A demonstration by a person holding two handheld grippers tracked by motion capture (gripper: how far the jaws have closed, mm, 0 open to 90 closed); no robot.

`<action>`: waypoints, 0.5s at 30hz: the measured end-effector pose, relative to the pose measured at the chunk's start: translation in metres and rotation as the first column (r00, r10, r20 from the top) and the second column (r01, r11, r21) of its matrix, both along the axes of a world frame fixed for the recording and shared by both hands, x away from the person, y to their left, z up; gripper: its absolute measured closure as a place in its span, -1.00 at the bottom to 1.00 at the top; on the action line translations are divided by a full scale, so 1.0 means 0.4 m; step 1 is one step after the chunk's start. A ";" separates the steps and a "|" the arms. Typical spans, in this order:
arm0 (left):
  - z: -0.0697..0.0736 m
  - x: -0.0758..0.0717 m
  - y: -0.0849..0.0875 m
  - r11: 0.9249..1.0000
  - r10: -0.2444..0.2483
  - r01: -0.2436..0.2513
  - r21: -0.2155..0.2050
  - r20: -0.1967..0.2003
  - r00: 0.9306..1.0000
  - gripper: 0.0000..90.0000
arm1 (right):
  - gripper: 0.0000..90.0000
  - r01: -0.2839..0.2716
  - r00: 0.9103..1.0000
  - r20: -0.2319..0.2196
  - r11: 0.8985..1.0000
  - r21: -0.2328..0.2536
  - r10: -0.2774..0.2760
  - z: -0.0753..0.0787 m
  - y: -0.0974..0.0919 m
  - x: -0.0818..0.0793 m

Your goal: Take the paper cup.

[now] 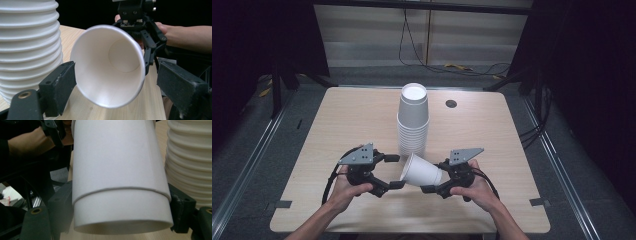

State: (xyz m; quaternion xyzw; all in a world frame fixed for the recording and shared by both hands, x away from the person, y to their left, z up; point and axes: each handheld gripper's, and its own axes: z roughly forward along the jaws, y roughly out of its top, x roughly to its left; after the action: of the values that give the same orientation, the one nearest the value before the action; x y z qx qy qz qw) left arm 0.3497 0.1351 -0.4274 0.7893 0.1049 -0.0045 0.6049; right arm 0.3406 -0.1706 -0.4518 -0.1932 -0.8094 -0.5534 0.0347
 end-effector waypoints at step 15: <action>-0.007 0.004 -0.001 1.000 0.006 -0.006 -0.019 -0.030 1.000 -0.66 | -0.49 0.007 1.000 0.005 0.999 0.037 -0.008 -0.001 0.002 -0.006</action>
State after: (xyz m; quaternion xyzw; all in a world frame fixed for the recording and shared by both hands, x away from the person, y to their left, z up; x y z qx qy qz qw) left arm 0.3513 0.1347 -0.4300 0.7829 0.1162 -0.0153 0.6110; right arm 0.3382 -0.1699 -0.4521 -0.1942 -0.7983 -0.5691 0.0343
